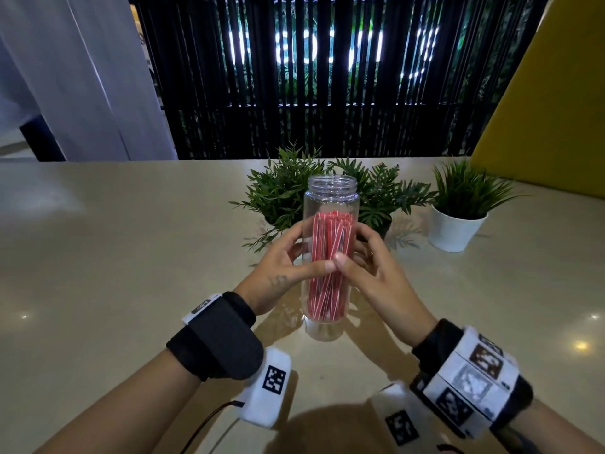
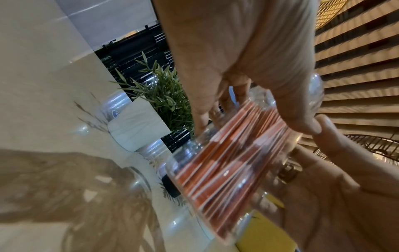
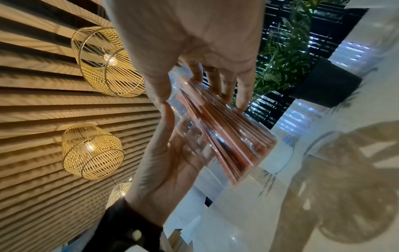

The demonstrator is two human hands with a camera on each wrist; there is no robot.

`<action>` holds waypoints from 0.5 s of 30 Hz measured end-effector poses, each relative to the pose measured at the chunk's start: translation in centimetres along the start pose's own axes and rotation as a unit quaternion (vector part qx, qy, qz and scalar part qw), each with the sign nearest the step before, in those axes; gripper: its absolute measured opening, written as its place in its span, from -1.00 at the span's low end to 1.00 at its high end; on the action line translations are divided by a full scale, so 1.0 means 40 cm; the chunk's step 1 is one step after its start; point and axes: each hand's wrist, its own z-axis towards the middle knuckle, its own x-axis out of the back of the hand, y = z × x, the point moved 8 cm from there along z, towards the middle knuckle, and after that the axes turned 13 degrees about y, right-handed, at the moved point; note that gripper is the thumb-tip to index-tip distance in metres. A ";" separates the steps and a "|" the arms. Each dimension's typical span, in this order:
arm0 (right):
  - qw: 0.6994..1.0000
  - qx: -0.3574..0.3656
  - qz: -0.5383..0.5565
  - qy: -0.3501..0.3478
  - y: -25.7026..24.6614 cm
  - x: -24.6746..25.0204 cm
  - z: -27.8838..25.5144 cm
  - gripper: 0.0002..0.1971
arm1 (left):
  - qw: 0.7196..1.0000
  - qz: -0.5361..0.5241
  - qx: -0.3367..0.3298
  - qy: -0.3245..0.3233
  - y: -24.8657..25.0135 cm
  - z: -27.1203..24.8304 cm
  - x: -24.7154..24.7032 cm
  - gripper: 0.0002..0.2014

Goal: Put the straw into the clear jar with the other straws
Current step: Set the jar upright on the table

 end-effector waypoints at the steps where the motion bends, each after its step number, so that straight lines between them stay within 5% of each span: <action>1: 1.000 -0.005 0.007 0.004 0.010 0.000 0.000 -0.50 | 1.000 0.001 0.003 -0.004 -0.007 -0.003 0.001 -0.19; 5: 0.999 -0.035 0.006 0.010 0.057 0.013 0.007 -0.36 | 1.000 0.018 0.014 -0.006 -0.033 -0.006 0.022 -0.07; 9: 0.998 0.008 -0.052 0.014 0.067 0.022 0.018 -0.42 | 0.998 0.054 0.000 -0.034 -0.036 -0.002 0.023 -0.27; 15: 0.993 0.003 -0.096 0.067 0.122 0.023 0.087 -0.40 | 0.986 0.146 -0.060 0.050 -0.061 0.081 0.037 -0.35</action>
